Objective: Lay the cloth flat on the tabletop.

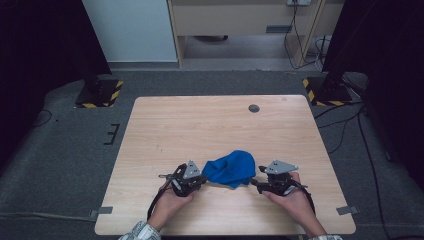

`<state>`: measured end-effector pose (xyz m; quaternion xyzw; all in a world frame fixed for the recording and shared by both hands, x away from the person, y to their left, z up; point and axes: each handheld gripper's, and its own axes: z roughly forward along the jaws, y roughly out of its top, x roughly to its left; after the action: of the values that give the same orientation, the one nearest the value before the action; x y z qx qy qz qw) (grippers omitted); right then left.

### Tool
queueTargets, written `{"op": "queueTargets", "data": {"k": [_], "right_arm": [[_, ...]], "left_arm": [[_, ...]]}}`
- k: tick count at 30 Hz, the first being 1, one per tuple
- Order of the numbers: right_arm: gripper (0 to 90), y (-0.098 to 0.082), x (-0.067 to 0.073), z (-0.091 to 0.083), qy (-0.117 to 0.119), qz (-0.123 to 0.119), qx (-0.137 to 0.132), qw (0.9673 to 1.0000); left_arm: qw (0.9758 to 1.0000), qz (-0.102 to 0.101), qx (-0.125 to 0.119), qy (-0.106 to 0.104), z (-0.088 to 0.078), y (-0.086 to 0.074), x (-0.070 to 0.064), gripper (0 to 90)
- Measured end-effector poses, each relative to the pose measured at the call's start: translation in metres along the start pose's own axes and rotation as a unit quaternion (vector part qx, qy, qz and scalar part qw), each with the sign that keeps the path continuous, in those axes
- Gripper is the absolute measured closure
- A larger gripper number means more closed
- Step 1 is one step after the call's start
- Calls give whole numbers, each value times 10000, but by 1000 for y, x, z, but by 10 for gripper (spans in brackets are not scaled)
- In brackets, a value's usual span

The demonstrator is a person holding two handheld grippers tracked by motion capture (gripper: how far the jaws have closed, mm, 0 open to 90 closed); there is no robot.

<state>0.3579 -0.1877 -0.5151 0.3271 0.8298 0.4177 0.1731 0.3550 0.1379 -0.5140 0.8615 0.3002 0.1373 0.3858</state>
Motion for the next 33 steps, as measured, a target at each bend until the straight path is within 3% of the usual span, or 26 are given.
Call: {"op": "queueTargets", "data": {"k": [6,11,18,21,25,27,28,31,33], "right_arm": [[749,8,3,-3,110,-245,-257,9993],[874,14,6,-14,175,-268,-510,9982],[879,30,12,-31,224,-237,-600,9977],[882,43,14,-35,261,-258,-592,9976],[887,64,11,-21,227,-350,-359,9985],[892,77,3,-1,254,-303,-175,9991],[892,77,3,-1,254,-303,-175,9991],[894,84,-9,22,223,-190,23,9996],[895,85,-14,31,209,-81,90,9997]], "left_arm": [[9999,1,-104,9,-4,2,1,866],[9996,-1,-278,-3,-10,8,-3,866],[9978,86,-655,55,-30,23,-10,863],[9970,106,-740,175,-35,30,-6,860],[9974,-105,-597,378,-29,31,13,866],[9976,-199,-498,434,-26,28,20,870],[9975,-268,-454,467,-25,25,25,870],[9969,-450,-350,547,-24,15,41,875],[9967,-501,-333,538,-23,14,45,876]]}}
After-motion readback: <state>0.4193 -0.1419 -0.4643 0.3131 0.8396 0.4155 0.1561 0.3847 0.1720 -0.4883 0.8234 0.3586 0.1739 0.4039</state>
